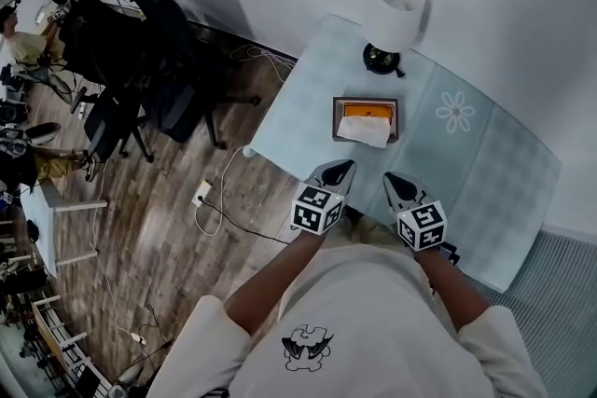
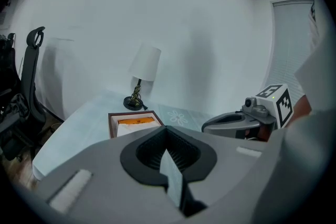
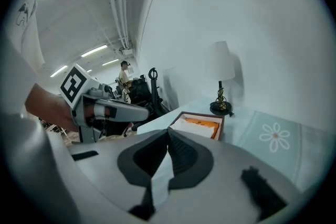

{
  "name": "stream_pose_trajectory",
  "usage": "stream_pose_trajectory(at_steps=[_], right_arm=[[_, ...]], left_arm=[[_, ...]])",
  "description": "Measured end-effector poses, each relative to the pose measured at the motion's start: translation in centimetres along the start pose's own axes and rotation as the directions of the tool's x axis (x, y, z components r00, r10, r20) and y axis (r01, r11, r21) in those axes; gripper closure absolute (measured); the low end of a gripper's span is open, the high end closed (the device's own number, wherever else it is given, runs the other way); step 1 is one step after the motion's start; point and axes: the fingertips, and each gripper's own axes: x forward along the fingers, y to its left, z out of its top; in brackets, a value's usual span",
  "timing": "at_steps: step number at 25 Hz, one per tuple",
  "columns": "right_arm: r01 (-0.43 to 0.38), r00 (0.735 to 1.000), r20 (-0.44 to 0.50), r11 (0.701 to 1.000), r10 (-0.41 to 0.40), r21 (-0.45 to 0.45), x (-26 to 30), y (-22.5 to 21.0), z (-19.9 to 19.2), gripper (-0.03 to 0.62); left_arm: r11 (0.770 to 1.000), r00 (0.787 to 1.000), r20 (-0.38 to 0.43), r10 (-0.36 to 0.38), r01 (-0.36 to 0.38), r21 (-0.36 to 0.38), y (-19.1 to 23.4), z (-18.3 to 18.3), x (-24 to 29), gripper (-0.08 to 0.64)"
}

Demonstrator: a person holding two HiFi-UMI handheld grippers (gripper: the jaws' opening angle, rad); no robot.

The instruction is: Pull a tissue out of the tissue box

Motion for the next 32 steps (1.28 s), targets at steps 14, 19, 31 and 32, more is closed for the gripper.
stream_pose_trajectory(at_steps=[14, 19, 31, 32], right_arm=[[0.061, 0.985, -0.158, 0.998, -0.065, -0.029, 7.1, -5.4, -2.9, 0.578], [0.085, 0.962, -0.265, 0.995, -0.068, 0.053, 9.2, -7.6, -6.5, 0.502], [0.06, 0.962, -0.273, 0.969, 0.007, 0.239, 12.6, -8.9, -7.7, 0.419], [0.06, 0.963, -0.268, 0.968, 0.008, 0.244, 12.7, -8.9, -7.5, 0.419]], left_arm=[[0.999, 0.995, -0.088, 0.037, -0.037, -0.003, 5.7, -1.7, 6.1, 0.554], [0.998, 0.989, -0.143, 0.036, -0.043, -0.041, 7.4, -3.6, 8.1, 0.552], [0.997, 0.983, -0.181, 0.038, -0.048, -0.054, 8.1, -5.0, 8.9, 0.552], [0.998, 0.983, -0.18, 0.037, -0.047, -0.052, 8.2, -4.9, 8.8, 0.552]])
